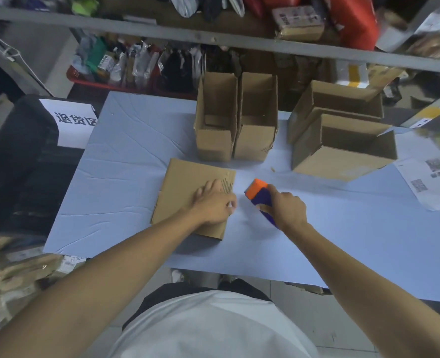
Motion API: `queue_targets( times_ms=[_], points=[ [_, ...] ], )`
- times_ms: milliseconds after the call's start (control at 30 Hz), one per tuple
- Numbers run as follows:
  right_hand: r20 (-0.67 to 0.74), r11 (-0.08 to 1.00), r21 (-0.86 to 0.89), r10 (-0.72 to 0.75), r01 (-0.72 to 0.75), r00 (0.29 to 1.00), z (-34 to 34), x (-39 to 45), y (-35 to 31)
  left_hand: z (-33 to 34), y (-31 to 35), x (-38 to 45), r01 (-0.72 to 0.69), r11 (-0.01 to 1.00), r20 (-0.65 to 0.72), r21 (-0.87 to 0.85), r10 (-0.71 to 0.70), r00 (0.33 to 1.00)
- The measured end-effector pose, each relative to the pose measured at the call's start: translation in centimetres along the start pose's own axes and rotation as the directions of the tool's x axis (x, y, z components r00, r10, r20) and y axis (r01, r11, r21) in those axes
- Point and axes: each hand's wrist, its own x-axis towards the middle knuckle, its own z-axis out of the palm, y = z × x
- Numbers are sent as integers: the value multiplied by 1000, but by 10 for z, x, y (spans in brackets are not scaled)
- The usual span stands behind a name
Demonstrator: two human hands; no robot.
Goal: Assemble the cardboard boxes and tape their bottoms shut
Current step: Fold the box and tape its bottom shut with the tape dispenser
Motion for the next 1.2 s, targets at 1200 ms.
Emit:
queue_targets(
  times_ms=[1200],
  points=[
    [61, 768, 628, -206, 123, 977, 0, 26, -104, -40, -84, 13, -86, 969, -163, -231, 49, 985]
  ],
)
